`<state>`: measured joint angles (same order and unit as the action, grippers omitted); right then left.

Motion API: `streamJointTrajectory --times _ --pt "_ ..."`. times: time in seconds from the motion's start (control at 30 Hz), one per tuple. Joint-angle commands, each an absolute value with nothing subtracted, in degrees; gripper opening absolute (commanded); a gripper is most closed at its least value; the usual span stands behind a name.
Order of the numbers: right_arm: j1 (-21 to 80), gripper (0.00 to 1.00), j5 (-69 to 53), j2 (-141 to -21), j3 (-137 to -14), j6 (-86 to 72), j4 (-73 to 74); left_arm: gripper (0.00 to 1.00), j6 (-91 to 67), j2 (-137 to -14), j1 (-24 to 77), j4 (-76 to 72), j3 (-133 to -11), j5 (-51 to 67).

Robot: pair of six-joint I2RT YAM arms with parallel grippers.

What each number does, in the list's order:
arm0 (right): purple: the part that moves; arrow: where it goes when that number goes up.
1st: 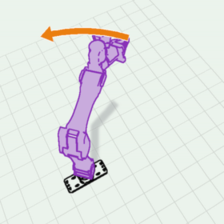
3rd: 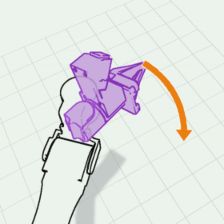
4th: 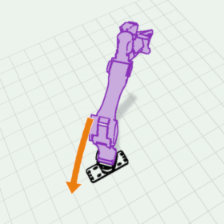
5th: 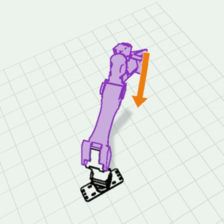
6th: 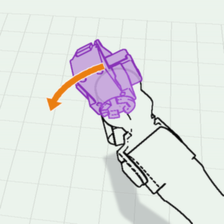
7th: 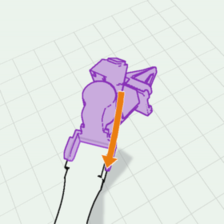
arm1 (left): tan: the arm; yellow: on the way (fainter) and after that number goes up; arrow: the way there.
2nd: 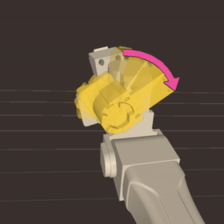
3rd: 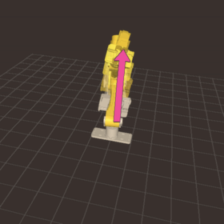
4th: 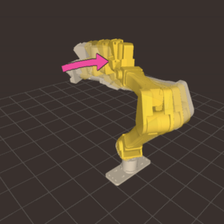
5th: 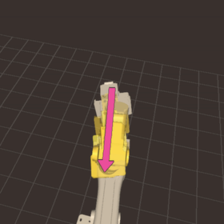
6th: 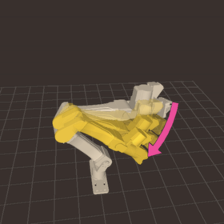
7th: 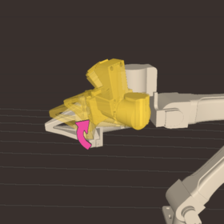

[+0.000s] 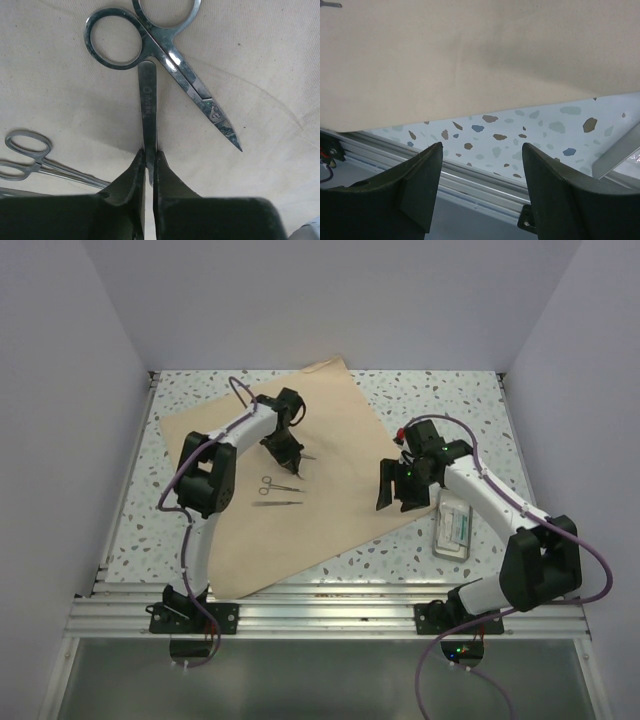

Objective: Prepare the surgical pack

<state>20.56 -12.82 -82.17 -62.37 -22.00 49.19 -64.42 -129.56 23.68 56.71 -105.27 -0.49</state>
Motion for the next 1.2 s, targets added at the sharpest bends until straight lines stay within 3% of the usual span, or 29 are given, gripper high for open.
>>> streamJointTrajectory --times 0.0,0.3,0.5,0.77,1.17 --pt "20.57 0.68 -13.88 -82.17 -64.07 -20.83 48.25 0.01 -63.99 -128.94 23.29 57.92 -106.70 -0.27" --pt "20.65 0.69 -21.87 -89.37 -72.59 -23.99 46.41 0.00 -53.74 -114.80 24.87 52.94 -95.55 7.37" --pt "21.79 0.72 -29.96 -94.56 -75.41 -33.39 38.68 0.00 -39.31 -107.76 28.56 42.82 -87.46 26.60" --pt "25.75 0.73 -27.51 -97.91 -80.07 -41.48 33.31 0.00 -37.00 -99.85 32.16 32.44 -77.26 35.42" --pt "28.48 0.57 -25.49 -100.19 -76.99 -43.86 33.75 0.00 -35.68 -98.61 33.31 31.38 -77.61 36.82"
